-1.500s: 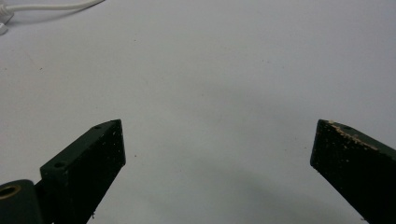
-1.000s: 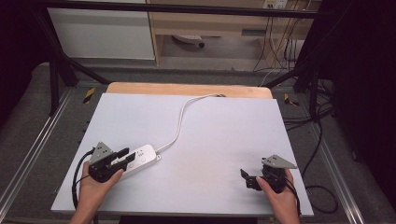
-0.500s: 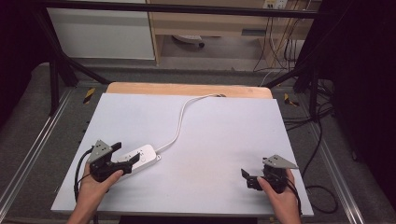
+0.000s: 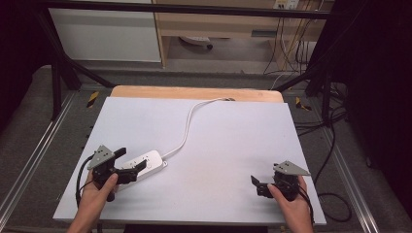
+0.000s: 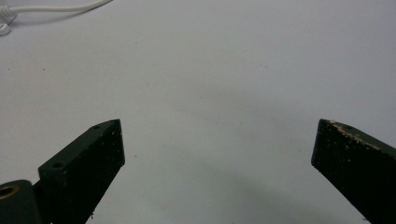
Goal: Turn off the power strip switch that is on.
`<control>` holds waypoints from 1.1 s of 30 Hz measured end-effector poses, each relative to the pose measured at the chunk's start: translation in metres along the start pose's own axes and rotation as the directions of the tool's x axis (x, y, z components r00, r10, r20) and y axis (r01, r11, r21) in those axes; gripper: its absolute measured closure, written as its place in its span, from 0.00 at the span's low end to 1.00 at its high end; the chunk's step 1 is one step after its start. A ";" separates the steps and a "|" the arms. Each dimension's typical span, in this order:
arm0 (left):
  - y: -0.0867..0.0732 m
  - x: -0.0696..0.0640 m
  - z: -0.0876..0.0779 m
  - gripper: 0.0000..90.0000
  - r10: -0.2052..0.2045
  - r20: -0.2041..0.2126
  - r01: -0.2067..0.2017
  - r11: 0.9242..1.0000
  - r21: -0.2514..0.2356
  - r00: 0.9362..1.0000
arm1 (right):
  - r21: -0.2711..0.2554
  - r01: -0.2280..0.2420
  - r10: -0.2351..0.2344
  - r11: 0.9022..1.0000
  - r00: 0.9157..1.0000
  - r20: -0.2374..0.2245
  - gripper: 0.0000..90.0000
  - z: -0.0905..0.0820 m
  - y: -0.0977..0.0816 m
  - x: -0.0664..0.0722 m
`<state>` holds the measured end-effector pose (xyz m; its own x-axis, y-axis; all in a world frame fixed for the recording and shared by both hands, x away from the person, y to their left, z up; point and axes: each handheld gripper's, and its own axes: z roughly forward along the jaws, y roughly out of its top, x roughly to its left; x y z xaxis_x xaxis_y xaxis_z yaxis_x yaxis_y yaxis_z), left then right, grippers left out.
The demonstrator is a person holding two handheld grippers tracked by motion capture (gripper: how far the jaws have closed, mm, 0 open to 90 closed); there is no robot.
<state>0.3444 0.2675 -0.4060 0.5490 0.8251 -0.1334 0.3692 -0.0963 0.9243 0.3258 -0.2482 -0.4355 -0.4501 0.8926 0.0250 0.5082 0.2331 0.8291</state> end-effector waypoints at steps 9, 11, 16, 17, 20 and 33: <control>0.004 -0.003 -0.017 0.06 0.012 -0.007 -0.012 1.000 -0.029 1.000 | -0.003 0.003 -0.003 1.000 1.000 -0.005 0.04 -0.001 0.001 0.002; 0.006 -0.004 -0.021 0.06 0.025 0.003 -0.025 0.999 -0.041 1.000 | -0.003 0.000 0.000 1.000 1.000 -0.005 0.04 -0.001 0.000 0.001; 0.012 -0.005 -0.030 0.06 0.005 0.011 -0.004 0.997 -0.071 1.000 | 0.002 -0.003 0.003 1.000 1.000 -0.004 0.04 0.000 0.000 0.002; 0.013 -0.005 -0.032 0.06 0.001 0.010 0.000 0.997 -0.074 1.000 | 0.001 -0.007 0.007 1.000 1.000 -0.006 0.04 -0.001 0.000 0.002; 0.015 -0.005 -0.036 0.06 0.001 0.007 0.000 0.997 -0.075 1.000 | -0.003 0.000 0.000 1.000 1.000 -0.004 0.04 -0.001 0.000 0.003; 0.025 0.003 -0.063 0.05 0.005 -0.004 -0.006 0.994 -0.106 1.000 | -0.016 -0.022 0.022 1.000 1.000 -0.004 0.04 -0.002 0.001 -0.001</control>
<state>0.3083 0.3027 -0.3610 0.5476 0.8271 -0.1269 0.2842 -0.0412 0.9579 0.3254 -0.2501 -0.4335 -0.4412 0.8962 0.0455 0.5066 0.2069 0.8370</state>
